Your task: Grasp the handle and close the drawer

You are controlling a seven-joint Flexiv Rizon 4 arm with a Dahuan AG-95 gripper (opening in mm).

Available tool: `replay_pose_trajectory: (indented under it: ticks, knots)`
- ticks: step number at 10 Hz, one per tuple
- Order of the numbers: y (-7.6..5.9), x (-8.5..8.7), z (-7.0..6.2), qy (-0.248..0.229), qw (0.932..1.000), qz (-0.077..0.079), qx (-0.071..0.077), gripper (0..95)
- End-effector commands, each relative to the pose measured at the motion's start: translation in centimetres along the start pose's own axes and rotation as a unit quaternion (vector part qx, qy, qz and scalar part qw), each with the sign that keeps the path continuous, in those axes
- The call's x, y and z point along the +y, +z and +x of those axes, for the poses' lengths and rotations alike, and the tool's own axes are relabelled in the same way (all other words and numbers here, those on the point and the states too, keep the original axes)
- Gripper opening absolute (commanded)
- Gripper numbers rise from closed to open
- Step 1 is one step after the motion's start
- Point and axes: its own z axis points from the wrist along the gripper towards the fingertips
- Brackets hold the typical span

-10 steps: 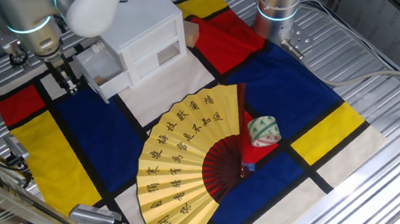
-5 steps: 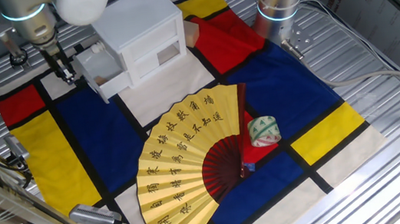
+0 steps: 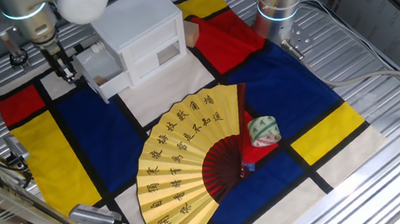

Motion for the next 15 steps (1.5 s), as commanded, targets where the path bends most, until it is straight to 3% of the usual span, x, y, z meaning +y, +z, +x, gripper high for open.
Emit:
replay_pose_trajectory:
  ticks: [1,15]
  knots:
    - [0.01,0.01,-0.02,0.0,1.0,0.0,0.0,0.0]
    - [-0.11,0.03,-0.03,-0.006,1.0,-0.002,0.002,0.0]
